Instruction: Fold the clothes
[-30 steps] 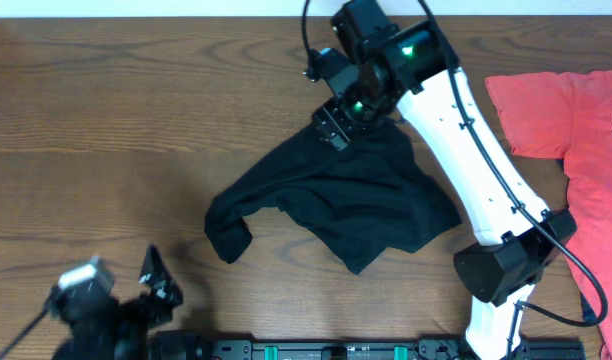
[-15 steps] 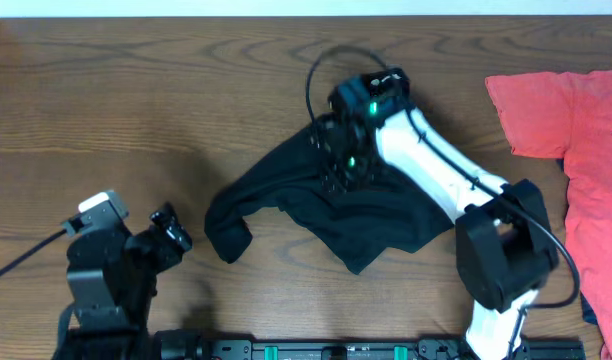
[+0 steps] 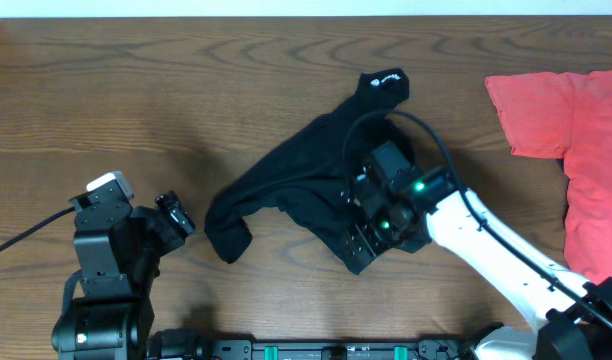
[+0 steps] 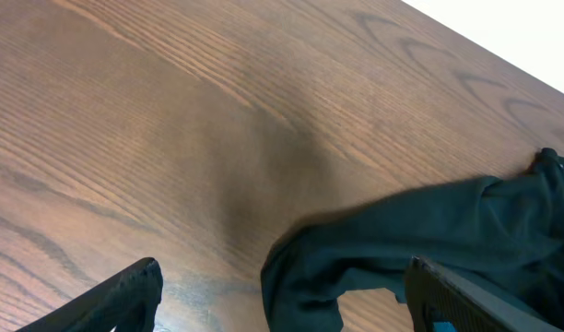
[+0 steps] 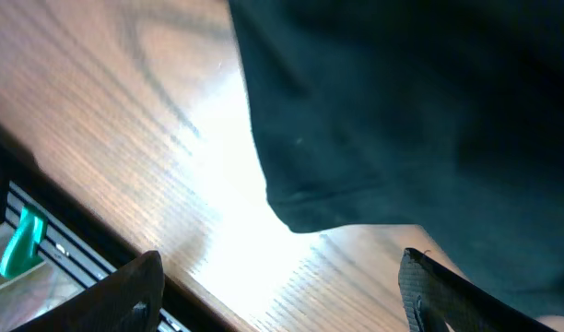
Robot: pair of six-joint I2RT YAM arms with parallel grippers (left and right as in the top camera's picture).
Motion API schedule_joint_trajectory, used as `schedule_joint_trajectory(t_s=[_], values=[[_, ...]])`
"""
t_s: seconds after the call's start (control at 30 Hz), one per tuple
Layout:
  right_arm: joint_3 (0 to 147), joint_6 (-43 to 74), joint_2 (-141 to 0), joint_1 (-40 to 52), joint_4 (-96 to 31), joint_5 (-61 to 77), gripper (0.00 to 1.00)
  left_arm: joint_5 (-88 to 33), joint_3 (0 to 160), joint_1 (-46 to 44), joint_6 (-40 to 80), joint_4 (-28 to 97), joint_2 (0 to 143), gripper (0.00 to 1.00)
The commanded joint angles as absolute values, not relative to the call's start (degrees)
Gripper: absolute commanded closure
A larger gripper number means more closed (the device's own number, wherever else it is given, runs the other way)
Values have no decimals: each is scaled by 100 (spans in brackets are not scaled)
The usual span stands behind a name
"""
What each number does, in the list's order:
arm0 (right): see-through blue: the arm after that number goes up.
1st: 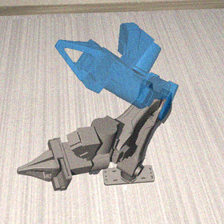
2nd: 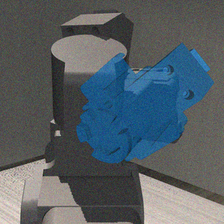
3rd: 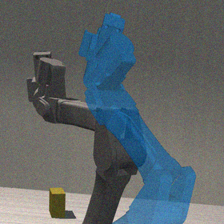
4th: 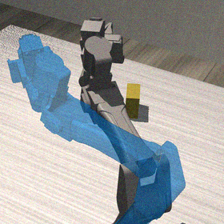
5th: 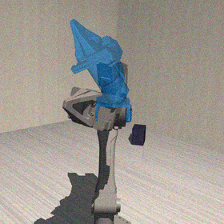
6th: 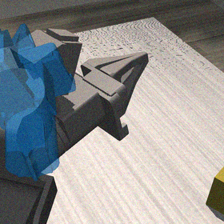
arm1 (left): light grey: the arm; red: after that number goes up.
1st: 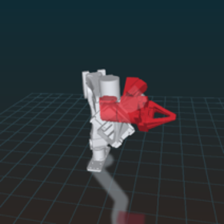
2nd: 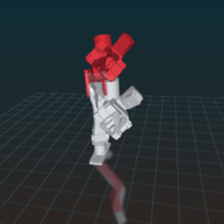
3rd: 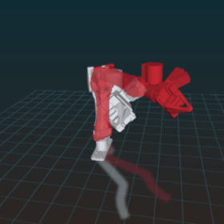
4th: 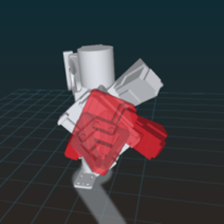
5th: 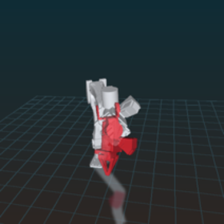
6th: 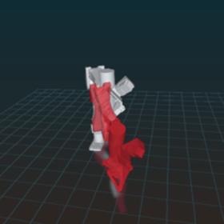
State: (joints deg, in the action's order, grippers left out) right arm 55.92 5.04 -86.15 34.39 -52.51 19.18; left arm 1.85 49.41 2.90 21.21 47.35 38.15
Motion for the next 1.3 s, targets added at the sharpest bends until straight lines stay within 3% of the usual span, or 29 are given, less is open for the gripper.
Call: schedule_joint_trajectory(t_s=[0.0, 0.37, 0.6, 0.8, 0.9, 1.2, 1.27], values=[[4934, 821, -8626, 3710, -4912, 2425, 23, 189, 4967, 309, 2174, 4678, 3820, 15], [4397, 1564, -8626, 4591, -4235, 2447, 13, 189, 4967, 309, 2174, 4613, 3822, 15], [3944, 1970, -8626, 4370, -3684, 2086, 5, 189, 4967, 309, 2169, 4611, 3822, 15], [3894, 1796, -8626, 3798, -3680, 2084, 6, 189, 4967, 309, 2171, 4611, 3822, 15], [3894, 1822, -8626, 3577, -3669, 2200, 14, 189, 4967, 309, 2171, 4611, 3822, 15], [3894, 2078, -8626, 3625, -3352, 2252, 21, 189, 4967, 309, 2171, 4563, 3822, 15], [3894, 2178, -8626, 3651, -3162, 2261, 27, 189, 4967, 309, 2171, 4569, 3822, 15]])
